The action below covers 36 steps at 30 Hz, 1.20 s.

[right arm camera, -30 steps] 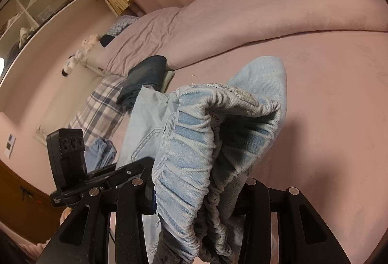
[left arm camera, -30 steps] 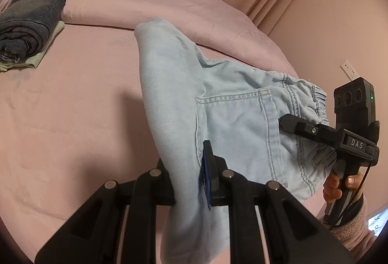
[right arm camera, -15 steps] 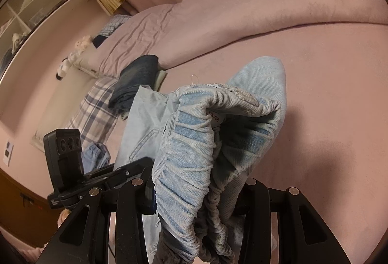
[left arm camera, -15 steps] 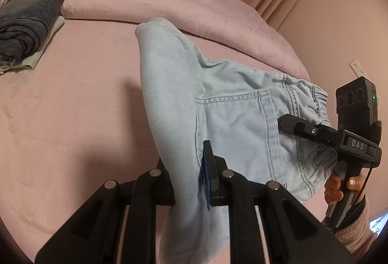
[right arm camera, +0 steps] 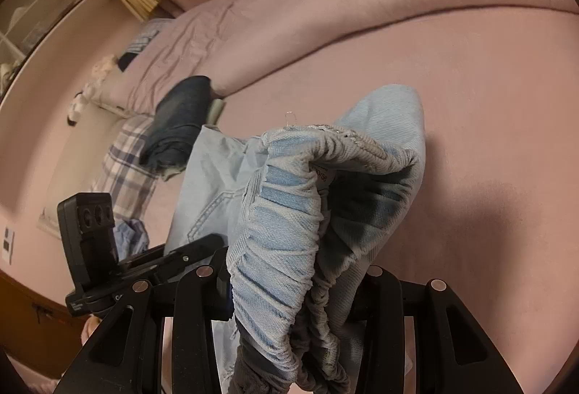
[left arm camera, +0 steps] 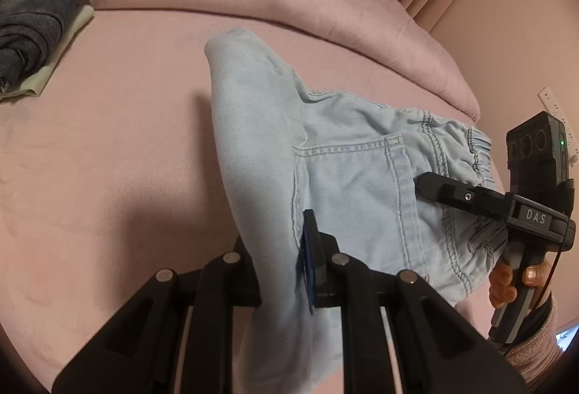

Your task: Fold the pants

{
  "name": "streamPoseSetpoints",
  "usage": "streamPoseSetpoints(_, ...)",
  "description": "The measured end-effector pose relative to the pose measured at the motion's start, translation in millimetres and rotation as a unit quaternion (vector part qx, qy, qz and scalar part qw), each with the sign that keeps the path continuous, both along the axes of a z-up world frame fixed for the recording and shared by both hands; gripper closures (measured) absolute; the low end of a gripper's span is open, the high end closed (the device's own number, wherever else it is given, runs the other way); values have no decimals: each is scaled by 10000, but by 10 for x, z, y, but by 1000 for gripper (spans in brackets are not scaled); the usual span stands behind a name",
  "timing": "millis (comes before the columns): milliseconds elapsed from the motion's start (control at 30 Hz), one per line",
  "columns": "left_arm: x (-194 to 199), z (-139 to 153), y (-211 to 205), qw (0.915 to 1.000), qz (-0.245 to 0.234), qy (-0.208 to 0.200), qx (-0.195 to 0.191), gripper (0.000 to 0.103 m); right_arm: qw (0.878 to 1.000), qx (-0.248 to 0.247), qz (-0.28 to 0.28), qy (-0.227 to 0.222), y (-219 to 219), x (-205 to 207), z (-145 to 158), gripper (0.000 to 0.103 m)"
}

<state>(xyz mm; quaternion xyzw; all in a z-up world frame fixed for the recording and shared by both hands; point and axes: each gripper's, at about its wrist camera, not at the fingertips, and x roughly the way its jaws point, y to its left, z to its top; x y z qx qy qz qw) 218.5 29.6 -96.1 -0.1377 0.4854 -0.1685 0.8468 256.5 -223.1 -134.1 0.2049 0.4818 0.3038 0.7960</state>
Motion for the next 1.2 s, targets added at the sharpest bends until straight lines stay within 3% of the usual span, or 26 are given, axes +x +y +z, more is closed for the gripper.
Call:
streamPoseSetpoints(267, 129, -204, 37, 9992, 66, 244, 320, 81, 9954, -823, -178, 453, 151, 205, -299, 53)
streamPoseSetpoints(500, 166, -280, 113, 9976, 158, 253, 624, 58, 9947, -881, -125, 517, 94, 252, -407, 44)
streamPoseSetpoints(733, 77, -187, 172, 9914, 268, -16, 1282, 40, 9938, -963, -289, 482, -25, 185, -304, 35)
streamPoseSetpoints(867, 21, -133, 131, 9841, 249, -162, 1752, 37, 9890, -1404, -427, 207, -100, 97, -177, 24)
streamPoseSetpoints(1033, -72, -86, 174, 9728, 314, -325, 2272, 38, 9793, -1929, -543, -271, -147, -45, 31, 23)
streamPoseSetpoints(1200, -75, -187, 247, 9727, 313, -196, 2291, 36, 9690, -2402, -512, -277, -121, -68, -95, 23)
